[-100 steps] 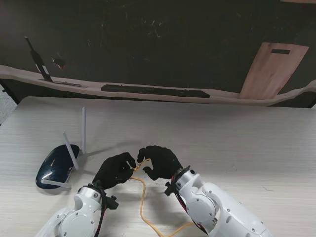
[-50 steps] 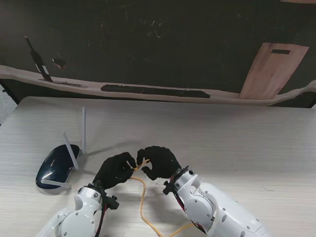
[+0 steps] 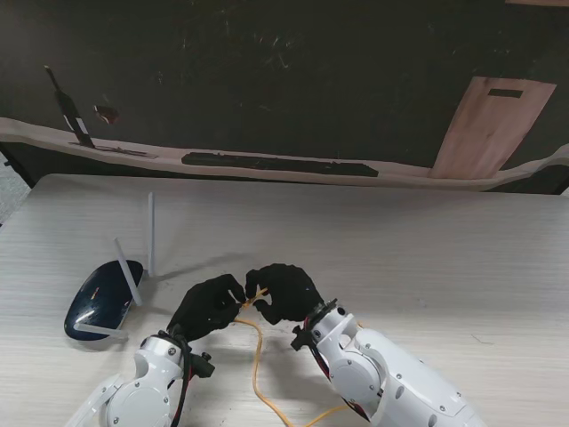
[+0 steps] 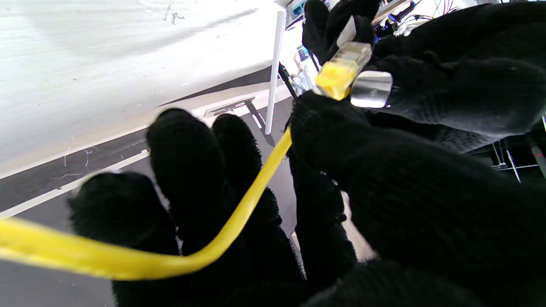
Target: Untangle the Ethernet cable and plug it into the router
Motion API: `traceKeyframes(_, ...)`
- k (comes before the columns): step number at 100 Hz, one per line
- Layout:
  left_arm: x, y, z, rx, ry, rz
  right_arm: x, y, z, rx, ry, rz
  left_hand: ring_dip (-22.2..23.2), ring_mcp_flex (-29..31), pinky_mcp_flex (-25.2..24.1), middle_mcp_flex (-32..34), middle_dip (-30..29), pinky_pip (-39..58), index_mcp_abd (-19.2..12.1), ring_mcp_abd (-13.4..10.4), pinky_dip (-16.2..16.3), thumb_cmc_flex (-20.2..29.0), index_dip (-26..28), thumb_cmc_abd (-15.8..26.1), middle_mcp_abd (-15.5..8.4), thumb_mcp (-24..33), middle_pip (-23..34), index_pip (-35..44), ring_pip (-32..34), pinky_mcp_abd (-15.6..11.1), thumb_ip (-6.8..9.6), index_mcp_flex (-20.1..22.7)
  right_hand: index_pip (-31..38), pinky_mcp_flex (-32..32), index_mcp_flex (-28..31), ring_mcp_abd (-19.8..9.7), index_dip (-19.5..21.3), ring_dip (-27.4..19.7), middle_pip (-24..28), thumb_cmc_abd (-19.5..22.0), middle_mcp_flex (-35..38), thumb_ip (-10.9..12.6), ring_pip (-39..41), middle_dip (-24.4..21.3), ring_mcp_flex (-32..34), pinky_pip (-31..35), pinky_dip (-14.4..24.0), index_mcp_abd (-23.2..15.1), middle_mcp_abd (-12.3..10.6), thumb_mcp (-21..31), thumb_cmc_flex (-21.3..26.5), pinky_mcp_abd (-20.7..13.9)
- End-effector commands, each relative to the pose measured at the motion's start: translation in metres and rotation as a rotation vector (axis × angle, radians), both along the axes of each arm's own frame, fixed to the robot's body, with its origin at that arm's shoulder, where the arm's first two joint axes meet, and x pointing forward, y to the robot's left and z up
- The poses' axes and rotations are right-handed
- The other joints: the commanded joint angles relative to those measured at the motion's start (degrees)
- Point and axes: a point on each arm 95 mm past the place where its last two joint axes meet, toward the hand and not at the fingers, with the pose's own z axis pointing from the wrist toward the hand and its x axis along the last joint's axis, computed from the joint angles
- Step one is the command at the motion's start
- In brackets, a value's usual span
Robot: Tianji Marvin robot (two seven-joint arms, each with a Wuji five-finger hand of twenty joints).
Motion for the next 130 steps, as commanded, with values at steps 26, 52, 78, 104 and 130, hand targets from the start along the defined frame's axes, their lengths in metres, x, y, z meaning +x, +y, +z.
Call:
traceKeyframes(26, -0.002, -0.003, 0.0, -0.01, 0.012, -0.012, -0.003, 0.004, -0.004, 0.002, 0.016, 0.001, 0.89, -0.46, -0.8, -0.17, 1.35, 1.84, -0.56, 1.08, 1.39, 2.63, 0.71, 0.8, -2.12, 2.82, 1.27, 2.66, 1.42, 0.56, 2.7, 1.26, 1.35, 3.76, 3.7, -2.94, -0.86, 5.44, 2.78, -0.17, 5.58, 0.13, 10.11, -0.32, 1.86, 9.39, 5.43, 4.65, 3.23, 2.3, 4.27, -5.79)
traceKeyframes(52, -0.002, -0.001, 0.0, -0.037, -0.007, -0.008, -0.005, 0.005, -0.003, 0.039, 0.104, -0.026, 0.59, -4.86, -4.11, -3.03, 0.8, 0.39, -0.45, 2.25, 0.99, 4.57, -0.39, 3.99, -1.65, -2.7, -1.72, -1.42, -1.21, 0.02, -1.47, -0.37, 0.88, 4.42, 3.07, -4.02, 0.65, 7.11, 5.07, 1.18, 4.68, 1.01, 13.11, 1.53, 1.92, 11.9, 9.02, 9.46, 7.37, 2.73, 7.01, -8.29)
traceKeyframes(78, -0.006, 0.006, 0.0, 0.006, -0.089, -0.004, -0.005, 0.001, 0.001, 0.086, 0.165, -0.066, -0.64, -19.35, -11.26, -20.62, -8.05, -3.53, 1.2, 1.05, -1.08, -0.28, -0.31, 9.71, -0.28, -13.22, -6.59, -15.53, -11.41, -0.83, -4.37, -6.62, 0.09, 4.96, 3.25, -5.01, 1.02, 8.03, 5.43, 1.83, 4.36, 1.54, 14.95, 2.21, 2.01, 13.59, 11.87, 10.61, 8.73, 1.76, 8.18, -10.6)
traceKeyframes(104, -0.007, 0.012, -0.008, 0.138, -0.142, -0.048, -0.006, -0.005, 0.012, 0.155, 0.207, -0.087, -6.28, -30.2, -15.52, -32.82, -16.97, -8.73, 1.35, -3.86, -4.35, -8.13, -1.12, 14.1, -0.91, -11.3, -14.3, -27.6, -23.78, -2.88, -2.3, -11.53, -0.44, 5.15, 3.27, -6.11, 1.4, 8.17, 5.46, 1.71, 3.91, 1.8, 15.59, 2.42, 2.08, 13.98, 12.64, 10.33, 9.13, 1.86, 8.26, -12.39)
traceKeyframes(130, -0.006, 0.007, -0.017, 0.259, -0.161, -0.12, -0.007, -0.007, 0.015, 0.181, 0.219, -0.089, -11.72, -33.23, -17.12, -39.62, -21.28, -13.02, 1.14, -8.58, -7.16, -14.62, -4.94, 8.56, -1.16, -8.1, -20.54, -36.39, -31.64, -3.71, -4.7, -17.91, -0.83, 5.19, 3.39, -6.29, 1.68, 8.18, 5.52, 1.79, 3.89, 1.76, 15.73, 2.55, 2.09, 14.16, 12.95, 10.36, 9.25, 1.9, 8.24, -13.05)
